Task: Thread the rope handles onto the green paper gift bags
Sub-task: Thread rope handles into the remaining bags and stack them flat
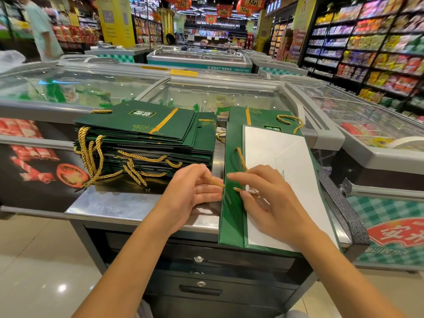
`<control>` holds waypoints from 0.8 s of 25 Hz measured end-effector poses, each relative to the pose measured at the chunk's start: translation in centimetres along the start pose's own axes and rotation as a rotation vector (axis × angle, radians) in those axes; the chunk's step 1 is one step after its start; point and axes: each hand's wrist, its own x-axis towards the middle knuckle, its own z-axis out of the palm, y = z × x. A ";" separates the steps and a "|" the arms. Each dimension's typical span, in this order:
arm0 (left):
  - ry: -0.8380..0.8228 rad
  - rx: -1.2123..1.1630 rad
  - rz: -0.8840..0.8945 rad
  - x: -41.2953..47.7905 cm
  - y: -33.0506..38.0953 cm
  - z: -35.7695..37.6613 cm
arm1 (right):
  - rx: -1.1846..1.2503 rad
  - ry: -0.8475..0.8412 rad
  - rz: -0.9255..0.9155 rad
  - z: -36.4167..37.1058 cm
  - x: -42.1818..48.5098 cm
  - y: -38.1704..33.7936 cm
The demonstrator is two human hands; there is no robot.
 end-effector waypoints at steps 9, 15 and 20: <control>-0.021 0.280 -0.061 0.6 0.2 0.4 | 0.083 0.134 0.483 0.2 1.1 1.5; -0.092 0.378 -0.181 1.2 1.5 1.2 | 0.374 0.197 0.509 -0.5 1.0 1.2; -0.073 0.380 -0.167 0.7 1.4 1.3 | 0.364 0.291 0.548 -0.3 0.9 1.9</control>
